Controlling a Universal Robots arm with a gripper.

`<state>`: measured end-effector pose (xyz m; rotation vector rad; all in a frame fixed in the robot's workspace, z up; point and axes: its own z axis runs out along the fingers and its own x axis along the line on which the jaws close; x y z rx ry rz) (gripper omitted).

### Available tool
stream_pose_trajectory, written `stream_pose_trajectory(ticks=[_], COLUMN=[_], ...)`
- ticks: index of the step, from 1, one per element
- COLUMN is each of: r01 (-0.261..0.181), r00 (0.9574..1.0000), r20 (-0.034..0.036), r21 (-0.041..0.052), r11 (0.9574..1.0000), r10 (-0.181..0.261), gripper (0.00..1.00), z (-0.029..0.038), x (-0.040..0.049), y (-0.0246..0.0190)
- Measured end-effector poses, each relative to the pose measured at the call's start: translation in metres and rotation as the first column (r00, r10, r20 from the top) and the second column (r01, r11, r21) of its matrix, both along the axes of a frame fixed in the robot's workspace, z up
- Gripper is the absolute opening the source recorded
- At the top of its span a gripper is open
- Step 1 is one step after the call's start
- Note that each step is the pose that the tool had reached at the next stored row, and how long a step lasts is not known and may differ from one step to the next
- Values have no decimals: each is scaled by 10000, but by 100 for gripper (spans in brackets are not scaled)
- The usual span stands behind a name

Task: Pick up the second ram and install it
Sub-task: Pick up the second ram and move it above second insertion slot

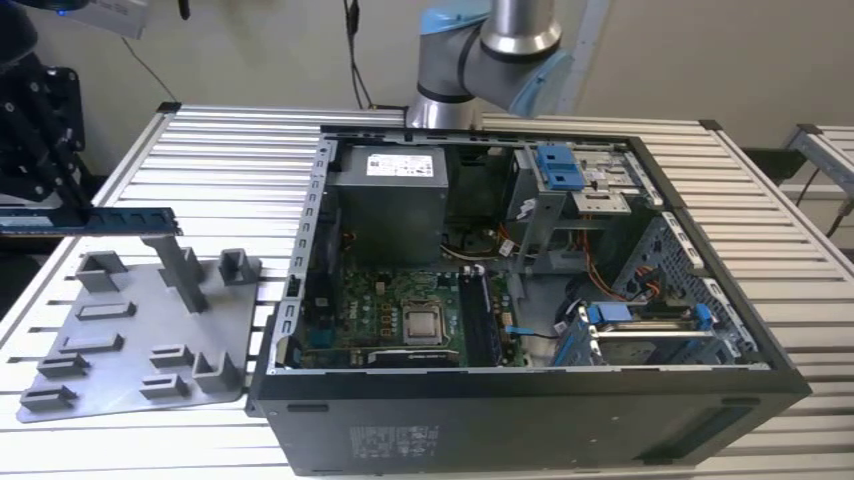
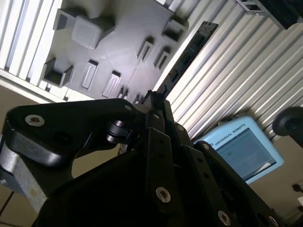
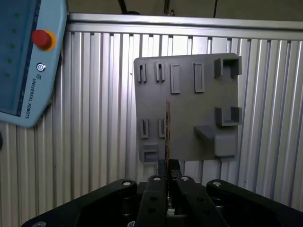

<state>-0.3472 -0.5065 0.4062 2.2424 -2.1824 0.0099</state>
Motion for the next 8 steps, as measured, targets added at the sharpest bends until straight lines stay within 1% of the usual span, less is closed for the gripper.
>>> stream_pose_trajectory(ticks=[8], r01=[0], r00=[10000], r20=[-19], r21=[0], r11=[10000], r10=[0], gripper=[14], z=[0], x=[219], y=[0])
